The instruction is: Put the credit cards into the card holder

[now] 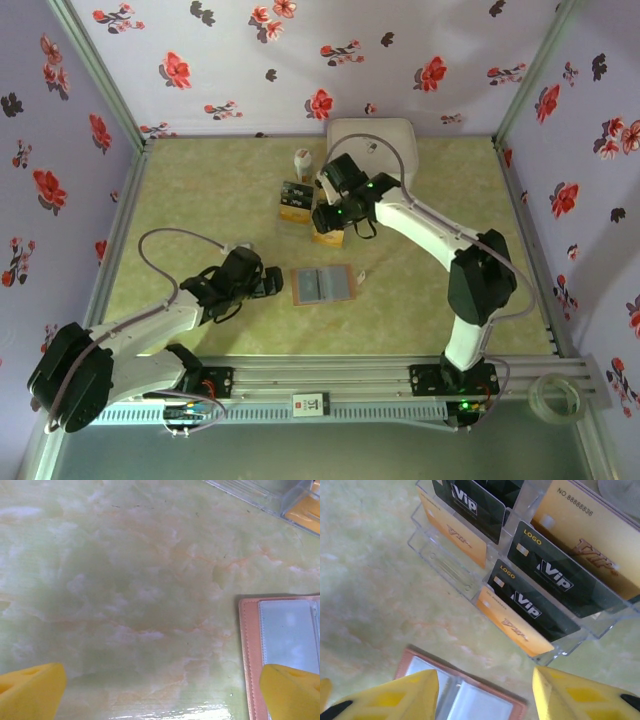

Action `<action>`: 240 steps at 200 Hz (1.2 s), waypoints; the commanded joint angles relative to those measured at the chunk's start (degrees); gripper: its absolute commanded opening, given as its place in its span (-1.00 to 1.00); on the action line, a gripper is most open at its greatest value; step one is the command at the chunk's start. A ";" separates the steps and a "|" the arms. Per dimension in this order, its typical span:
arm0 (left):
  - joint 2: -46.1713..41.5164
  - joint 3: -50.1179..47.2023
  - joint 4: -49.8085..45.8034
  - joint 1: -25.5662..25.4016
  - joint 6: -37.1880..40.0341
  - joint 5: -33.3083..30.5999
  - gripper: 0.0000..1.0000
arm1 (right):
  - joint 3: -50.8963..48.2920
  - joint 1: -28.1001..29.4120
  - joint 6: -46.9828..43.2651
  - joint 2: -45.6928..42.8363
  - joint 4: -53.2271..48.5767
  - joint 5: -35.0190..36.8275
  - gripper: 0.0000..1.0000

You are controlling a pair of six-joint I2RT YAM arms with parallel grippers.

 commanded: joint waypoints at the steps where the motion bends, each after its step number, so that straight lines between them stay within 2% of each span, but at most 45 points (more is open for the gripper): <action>1: 0.43 2.47 -1.23 1.12 1.44 -0.03 0.99 | 3.55 0.42 -10.55 4.00 -7.15 2.86 0.02; 27: 0.09 2.59 -1.36 1.32 1.32 0.37 1.00 | 6.31 0.42 -14.14 7.30 -8.47 3.60 -0.06; 72: 1.78 1.84 0.29 1.66 0.95 1.01 0.99 | 8.05 0.50 -15.10 10.01 -7.03 4.67 -0.15; 132: 2.00 1.85 1.13 1.89 1.30 1.33 0.99 | 12.74 0.48 -17.02 15.78 -8.40 7.07 -0.19; 240: 2.12 1.59 2.02 2.98 1.74 2.70 0.99 | 12.29 0.50 -17.79 19.20 -7.00 8.40 -0.19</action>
